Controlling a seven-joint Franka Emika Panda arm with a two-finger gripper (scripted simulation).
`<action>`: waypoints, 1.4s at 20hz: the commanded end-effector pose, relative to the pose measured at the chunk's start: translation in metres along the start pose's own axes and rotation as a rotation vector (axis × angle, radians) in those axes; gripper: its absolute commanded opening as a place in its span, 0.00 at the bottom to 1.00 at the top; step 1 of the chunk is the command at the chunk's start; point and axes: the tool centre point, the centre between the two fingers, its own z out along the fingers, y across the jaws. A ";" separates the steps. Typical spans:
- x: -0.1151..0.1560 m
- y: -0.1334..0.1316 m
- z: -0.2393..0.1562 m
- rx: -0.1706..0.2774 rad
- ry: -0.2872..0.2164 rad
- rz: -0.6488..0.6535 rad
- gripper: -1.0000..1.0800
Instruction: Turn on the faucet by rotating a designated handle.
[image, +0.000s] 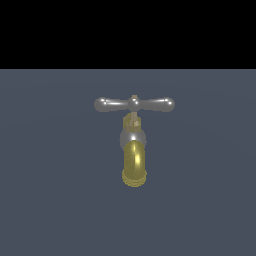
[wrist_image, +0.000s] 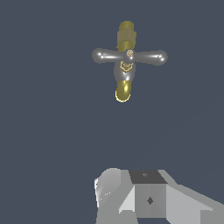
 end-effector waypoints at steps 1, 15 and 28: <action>0.000 0.003 0.004 0.000 0.000 -0.025 0.00; 0.010 0.039 0.054 -0.003 0.000 -0.300 0.00; 0.032 0.076 0.110 -0.008 0.000 -0.612 0.00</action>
